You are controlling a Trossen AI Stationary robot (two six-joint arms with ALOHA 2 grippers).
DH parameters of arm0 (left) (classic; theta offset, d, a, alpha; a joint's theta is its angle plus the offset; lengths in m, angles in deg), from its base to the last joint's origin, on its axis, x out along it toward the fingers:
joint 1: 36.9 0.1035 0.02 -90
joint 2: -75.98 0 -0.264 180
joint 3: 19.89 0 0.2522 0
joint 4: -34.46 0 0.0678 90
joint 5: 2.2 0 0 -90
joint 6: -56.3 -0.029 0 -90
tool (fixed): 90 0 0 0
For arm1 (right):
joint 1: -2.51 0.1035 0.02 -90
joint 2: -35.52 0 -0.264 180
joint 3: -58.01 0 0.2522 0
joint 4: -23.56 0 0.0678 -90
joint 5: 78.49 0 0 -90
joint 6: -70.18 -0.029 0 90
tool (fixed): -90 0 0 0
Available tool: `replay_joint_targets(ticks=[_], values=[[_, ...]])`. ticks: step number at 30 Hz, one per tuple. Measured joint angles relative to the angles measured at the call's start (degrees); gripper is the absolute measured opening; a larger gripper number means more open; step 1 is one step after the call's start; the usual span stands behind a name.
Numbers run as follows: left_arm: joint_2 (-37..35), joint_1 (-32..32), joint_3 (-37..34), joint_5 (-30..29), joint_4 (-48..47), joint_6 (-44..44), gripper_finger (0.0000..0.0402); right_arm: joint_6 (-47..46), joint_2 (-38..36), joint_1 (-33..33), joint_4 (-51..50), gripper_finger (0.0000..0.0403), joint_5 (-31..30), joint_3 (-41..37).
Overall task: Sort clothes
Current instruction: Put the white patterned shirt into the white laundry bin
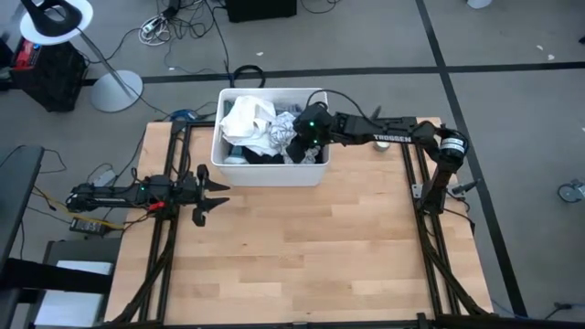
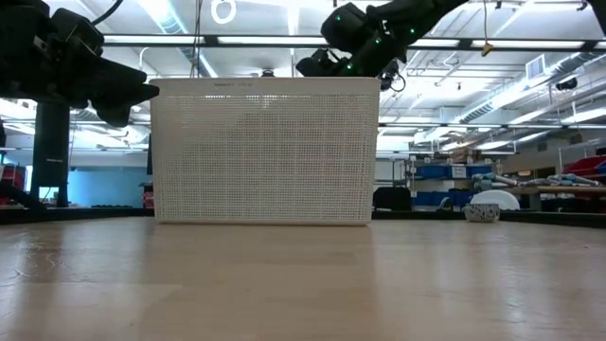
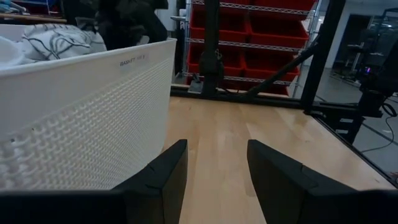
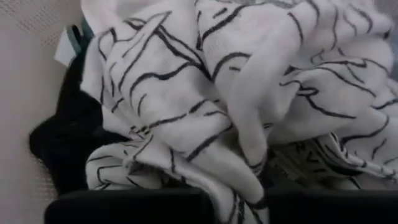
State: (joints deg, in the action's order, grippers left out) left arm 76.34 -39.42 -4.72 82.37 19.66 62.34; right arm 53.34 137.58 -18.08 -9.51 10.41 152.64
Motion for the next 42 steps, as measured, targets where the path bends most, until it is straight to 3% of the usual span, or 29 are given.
replay_joint_targets(ticks=[6, 17, 25, 32, 42], values=[[0.0, 0.0, -0.04, 0.0, 0.26, 0.0, 0.0173, 0.55, -0.09, 0.01, 0.44, 0.0055, 0.03, -0.24], [0.0, -0.02, -0.04, 0.02, 0.63, 0.02, 0.0173, 10.3, -0.17, 0.3, 0.43, 0.0151, -0.04, 5.37], [0.0, -0.02, -0.04, 0.04, 0.72, 0.02, 0.0173, 12.16, -0.18, 0.04, -11.49, 0.0216, -0.09, 12.27], [0.0, -0.02, -0.04, 0.07, 0.76, 0.02, 0.0173, 12.2, -0.5, -0.12, -20.41, 0.0232, -0.1, 18.84], [0.0, -0.02, -0.02, 0.09, 0.79, 0.02, 0.0173, 14.13, -7.26, 1.76, -27.5, 0.0231, -0.19, 19.39]])
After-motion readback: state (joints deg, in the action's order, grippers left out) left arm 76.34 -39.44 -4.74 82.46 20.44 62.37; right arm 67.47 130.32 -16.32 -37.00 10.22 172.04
